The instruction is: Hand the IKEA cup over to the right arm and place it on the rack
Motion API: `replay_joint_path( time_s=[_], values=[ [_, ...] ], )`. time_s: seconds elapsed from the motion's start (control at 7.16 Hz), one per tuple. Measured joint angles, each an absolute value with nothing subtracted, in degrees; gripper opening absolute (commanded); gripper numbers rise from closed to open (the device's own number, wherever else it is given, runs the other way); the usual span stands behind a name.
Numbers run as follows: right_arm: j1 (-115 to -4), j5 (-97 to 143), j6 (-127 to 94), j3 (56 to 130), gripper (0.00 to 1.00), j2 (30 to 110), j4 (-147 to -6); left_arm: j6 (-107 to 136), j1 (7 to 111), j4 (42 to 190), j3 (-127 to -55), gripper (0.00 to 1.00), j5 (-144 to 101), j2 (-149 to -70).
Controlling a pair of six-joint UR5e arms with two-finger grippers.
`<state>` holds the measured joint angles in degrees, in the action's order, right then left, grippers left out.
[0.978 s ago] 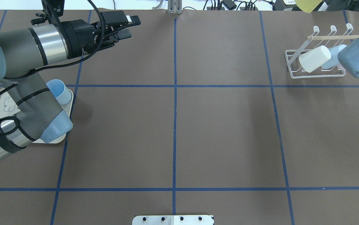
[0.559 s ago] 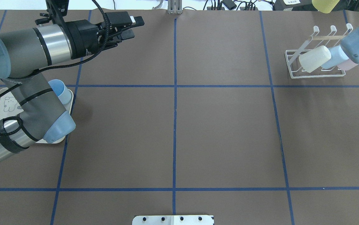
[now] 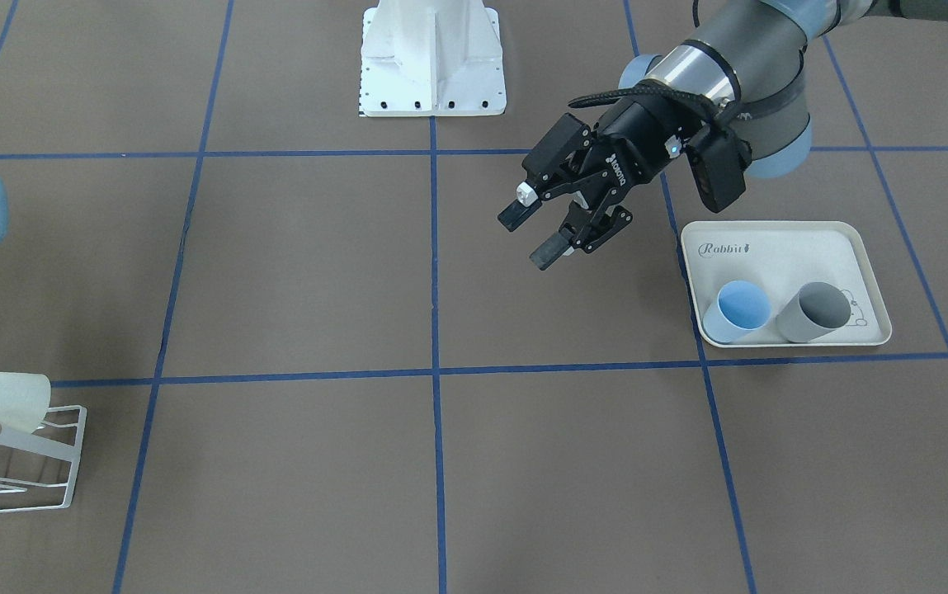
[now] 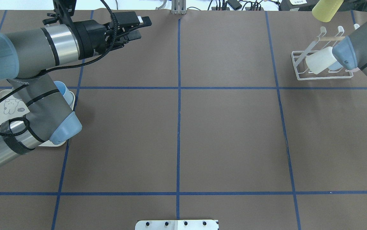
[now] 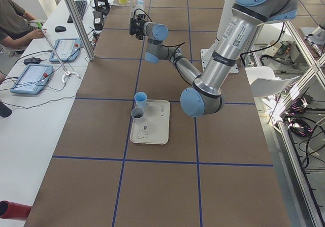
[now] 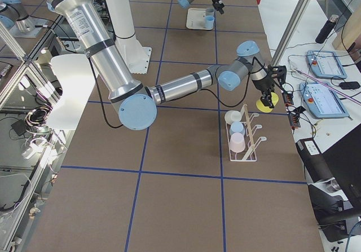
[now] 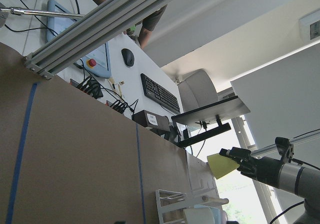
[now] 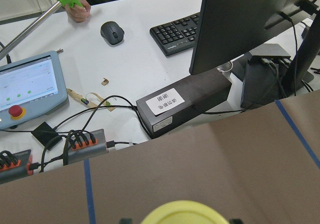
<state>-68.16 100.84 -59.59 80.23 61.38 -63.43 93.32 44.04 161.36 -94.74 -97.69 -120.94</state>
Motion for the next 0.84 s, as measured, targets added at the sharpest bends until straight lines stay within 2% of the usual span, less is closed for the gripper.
replay_joint_path(
  time_s=[0.84],
  values=[
    [-67.61, 100.25, -59.78, 81.35, 0.0, 65.37, -60.37, 93.51, 44.03, 161.42, -94.4, 0.74, -97.65, -121.55]
  ],
)
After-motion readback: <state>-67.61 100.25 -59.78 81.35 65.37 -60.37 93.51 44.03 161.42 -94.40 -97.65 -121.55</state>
